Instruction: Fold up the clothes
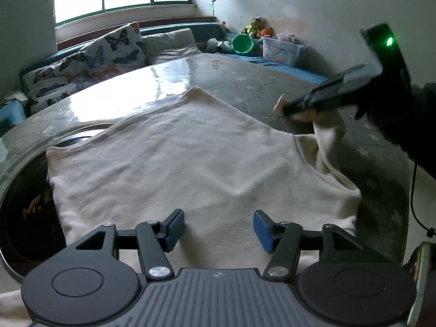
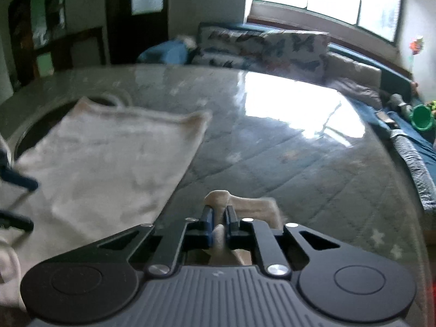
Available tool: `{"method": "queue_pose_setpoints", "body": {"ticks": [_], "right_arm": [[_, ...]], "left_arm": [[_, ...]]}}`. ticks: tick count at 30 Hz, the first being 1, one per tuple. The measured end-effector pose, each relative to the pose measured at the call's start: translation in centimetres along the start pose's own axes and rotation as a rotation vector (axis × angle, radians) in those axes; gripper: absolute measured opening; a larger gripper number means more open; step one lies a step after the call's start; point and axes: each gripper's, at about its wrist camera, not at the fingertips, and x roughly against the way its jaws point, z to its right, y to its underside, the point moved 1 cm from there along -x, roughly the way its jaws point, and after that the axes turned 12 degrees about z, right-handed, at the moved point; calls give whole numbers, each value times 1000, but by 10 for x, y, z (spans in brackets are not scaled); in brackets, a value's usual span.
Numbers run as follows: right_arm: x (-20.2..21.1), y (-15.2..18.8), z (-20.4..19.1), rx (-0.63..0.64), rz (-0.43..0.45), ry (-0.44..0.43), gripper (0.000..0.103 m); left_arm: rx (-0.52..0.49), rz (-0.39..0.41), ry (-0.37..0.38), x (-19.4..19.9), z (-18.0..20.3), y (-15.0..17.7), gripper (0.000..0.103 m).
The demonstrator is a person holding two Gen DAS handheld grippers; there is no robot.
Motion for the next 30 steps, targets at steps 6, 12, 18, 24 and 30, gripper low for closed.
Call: {"method": "queue_pose_setpoints", "body": {"ticks": [6, 12, 18, 24, 30], "right_arm": [[78, -26, 47, -92, 189, 111, 6], [143, 4, 88, -198, 216, 288, 9], [126, 50, 112, -241, 56, 365, 20], [101, 31, 103, -246, 69, 293, 42], [57, 44, 124, -344, -33, 251, 41]], "left_arm": [[-5, 2, 7, -1, 0, 1, 63], [-21, 8, 19, -3, 2, 3, 68], [-36, 4, 26, -4, 2, 3, 69], [-53, -2, 24, -6, 4, 3, 71], [-55, 1, 22, -4, 5, 5, 71]]}}
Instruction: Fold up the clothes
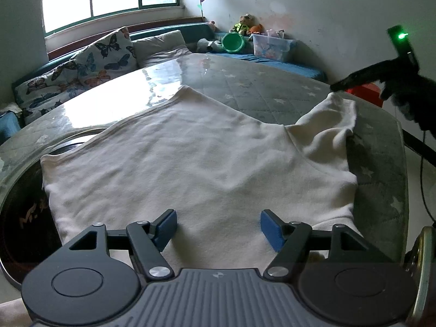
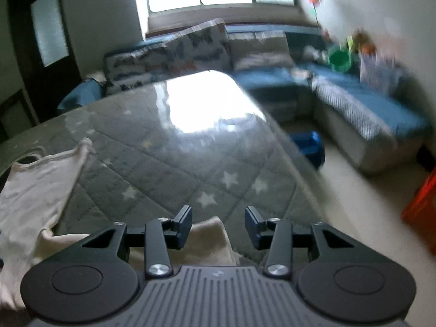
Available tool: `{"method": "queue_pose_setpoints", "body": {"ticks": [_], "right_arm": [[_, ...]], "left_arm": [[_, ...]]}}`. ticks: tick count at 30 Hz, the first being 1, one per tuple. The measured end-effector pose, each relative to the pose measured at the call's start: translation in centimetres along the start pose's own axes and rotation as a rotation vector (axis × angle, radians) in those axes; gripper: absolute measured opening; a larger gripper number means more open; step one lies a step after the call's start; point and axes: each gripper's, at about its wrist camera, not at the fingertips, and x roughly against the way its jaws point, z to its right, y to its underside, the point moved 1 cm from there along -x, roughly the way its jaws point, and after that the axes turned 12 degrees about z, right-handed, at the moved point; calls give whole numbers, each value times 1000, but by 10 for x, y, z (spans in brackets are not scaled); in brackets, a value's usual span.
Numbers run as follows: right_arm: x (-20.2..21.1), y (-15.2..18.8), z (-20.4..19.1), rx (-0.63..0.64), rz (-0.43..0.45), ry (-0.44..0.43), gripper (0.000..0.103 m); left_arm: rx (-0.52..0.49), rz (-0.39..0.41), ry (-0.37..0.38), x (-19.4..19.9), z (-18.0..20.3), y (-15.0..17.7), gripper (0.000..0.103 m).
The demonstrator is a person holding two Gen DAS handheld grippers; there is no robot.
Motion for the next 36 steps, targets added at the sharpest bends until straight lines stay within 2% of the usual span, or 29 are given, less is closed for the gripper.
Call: {"method": "queue_pose_setpoints", "body": {"ticks": [2, 3, 5, 7, 9, 10, 12, 14, 16, 20, 23, 27, 33, 36], "right_arm": [[-3, 4, 0, -4, -13, -31, 31], [-4, 4, -1, 4, -13, -48, 14], [1, 1, -9, 49, 24, -49, 9], [15, -6, -20, 130, 141, -43, 8], [24, -13, -23, 142, 223, -32, 10], [27, -17, -23, 128, 250, -19, 16], [21, -16, -20, 132, 228, 36, 32], [19, -10, -21, 146, 203, 40, 32], [21, -4, -29, 141, 180, -23, 32], [15, 17, -63, 227, 115, -155, 35], [2, 30, -74, 259, 69, -177, 36], [-8, 32, -60, 227, 55, -113, 42], [-8, 19, -22, 110, 81, 20, 41], [-15, 21, -16, 108, 73, 35, 41]], "left_arm": [[0, 1, 2, 0, 0, 0, 72], [0, 1, 3, 0, 0, 0, 73], [-3, 2, 3, 0, 0, 1, 74], [-5, 3, 2, 0, 1, 1, 74], [-6, 3, 1, 1, 1, 1, 75], [-6, 3, 1, 1, 1, 1, 75], [-5, 4, 2, 1, 0, 1, 75], [-6, 6, 1, 1, 1, 2, 75], [-7, 7, 2, 0, 1, 2, 77], [-10, 4, 2, 0, 2, 1, 78], [-11, 2, 3, 1, 2, 0, 78], [-10, 4, 3, 2, 2, 1, 78], [-10, 10, 3, 1, 2, 3, 80], [-9, 10, -1, 1, 2, 3, 80]]}}
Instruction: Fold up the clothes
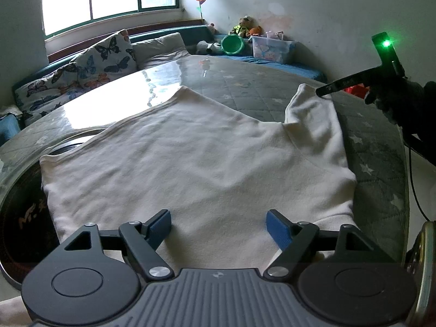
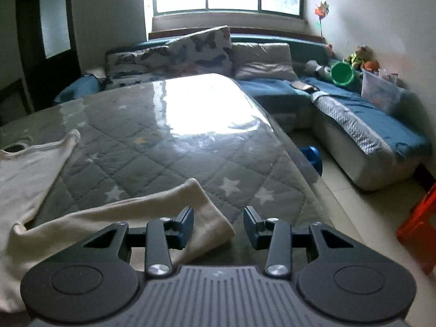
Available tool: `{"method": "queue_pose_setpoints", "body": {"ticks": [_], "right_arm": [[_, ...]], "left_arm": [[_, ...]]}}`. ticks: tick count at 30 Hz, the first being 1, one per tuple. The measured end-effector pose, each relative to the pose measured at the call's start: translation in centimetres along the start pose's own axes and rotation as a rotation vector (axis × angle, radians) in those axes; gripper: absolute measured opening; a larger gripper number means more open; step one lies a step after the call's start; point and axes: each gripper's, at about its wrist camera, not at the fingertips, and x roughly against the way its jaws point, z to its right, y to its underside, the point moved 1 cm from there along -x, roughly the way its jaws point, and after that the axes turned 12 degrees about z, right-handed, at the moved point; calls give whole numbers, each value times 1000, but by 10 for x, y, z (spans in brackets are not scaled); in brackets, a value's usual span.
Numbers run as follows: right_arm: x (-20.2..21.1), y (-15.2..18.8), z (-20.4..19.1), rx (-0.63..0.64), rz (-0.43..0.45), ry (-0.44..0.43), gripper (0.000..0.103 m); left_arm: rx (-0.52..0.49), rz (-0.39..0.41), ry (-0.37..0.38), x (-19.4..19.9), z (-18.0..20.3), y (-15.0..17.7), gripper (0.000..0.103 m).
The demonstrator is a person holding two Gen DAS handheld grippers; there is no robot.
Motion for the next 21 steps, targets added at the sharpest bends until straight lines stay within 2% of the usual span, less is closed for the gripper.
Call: {"method": "queue_pose_setpoints", "body": {"ticks": [2, 3, 4, 5, 6, 8, 12, 14, 15, 17, 19, 21], "right_arm": [[-4, 4, 2, -10, 4, -2, 41], [-3, 4, 2, -13, 4, -5, 37], [-1, 5, 2, -15, 3, -8, 25], [1, 4, 2, -16, 2, -16, 18], [4, 4, 2, -8, 4, -8, 13], [13, 3, 2, 11, 13, 19, 10], [27, 4, 5, 52, 13, 82, 10], [31, 7, 5, 76, -6, 106, 20], [31, 6, 2, 101, 3, 130, 30], [35, 1, -5, 130, 35, 148, 32], [40, -4, -17, 118, 60, 87, 32], [39, -7, -33, 103, 60, -19, 33]], "left_arm": [[0, -1, -2, 0, 0, 0, 80], [0, -2, -3, 0, 0, 0, 80], [0, -3, -3, 0, 0, 0, 80], [0, -3, -3, 0, 0, 0, 80], [0, -3, -3, 1, 0, 0, 80], [0, -2, -4, 1, 0, 0, 80], [-1, 4, -1, 1, 0, 2, 81], [-1, 4, -1, 1, 0, 2, 81], [-1, 3, -1, 1, -1, 2, 81], [1, 2, -4, 2, -1, 2, 81], [3, 3, -7, 2, 0, 2, 81], [9, 4, -11, 3, 1, 2, 81]]}}
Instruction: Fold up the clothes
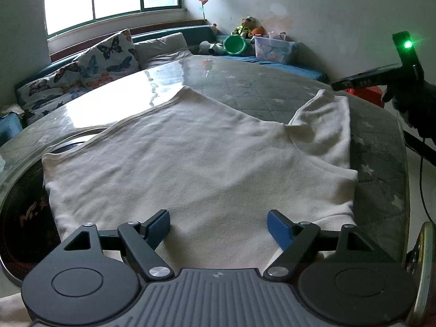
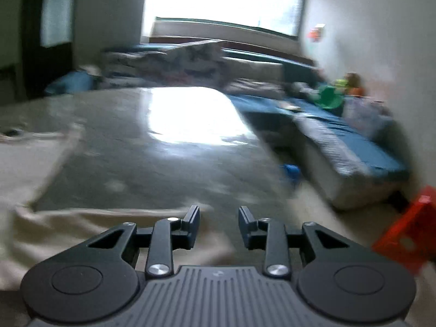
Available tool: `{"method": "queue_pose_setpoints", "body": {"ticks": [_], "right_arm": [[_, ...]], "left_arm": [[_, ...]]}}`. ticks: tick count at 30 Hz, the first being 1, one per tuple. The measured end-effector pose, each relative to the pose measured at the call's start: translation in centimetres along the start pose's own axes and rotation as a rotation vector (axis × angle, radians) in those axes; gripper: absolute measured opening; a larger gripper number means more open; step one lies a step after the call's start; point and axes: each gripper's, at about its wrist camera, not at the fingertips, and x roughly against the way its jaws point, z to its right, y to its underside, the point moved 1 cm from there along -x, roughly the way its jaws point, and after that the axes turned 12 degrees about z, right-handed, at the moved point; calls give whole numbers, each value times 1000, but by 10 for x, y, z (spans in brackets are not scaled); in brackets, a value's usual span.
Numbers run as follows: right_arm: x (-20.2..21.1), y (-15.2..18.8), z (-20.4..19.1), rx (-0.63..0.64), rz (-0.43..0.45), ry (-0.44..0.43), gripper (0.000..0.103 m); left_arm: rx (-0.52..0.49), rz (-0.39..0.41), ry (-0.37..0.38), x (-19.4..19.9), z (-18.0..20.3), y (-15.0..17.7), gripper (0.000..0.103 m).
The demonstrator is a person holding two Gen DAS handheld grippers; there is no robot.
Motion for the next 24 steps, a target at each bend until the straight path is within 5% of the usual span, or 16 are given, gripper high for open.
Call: {"method": "queue_pose_setpoints", "body": {"ticks": [7, 18, 24], "right_arm": [[-14, 8, -58, 26, -26, -222, 46], [-11, 7, -81, 69, 10, -256, 76], [-17, 18, -91, 76, -3, -269, 78]], "left_arm": [[48, 21, -36, 11, -5, 0, 81], [112, 25, -119, 39, -25, 17, 81], [124, 27, -146, 49, -28, 22, 81]]}}
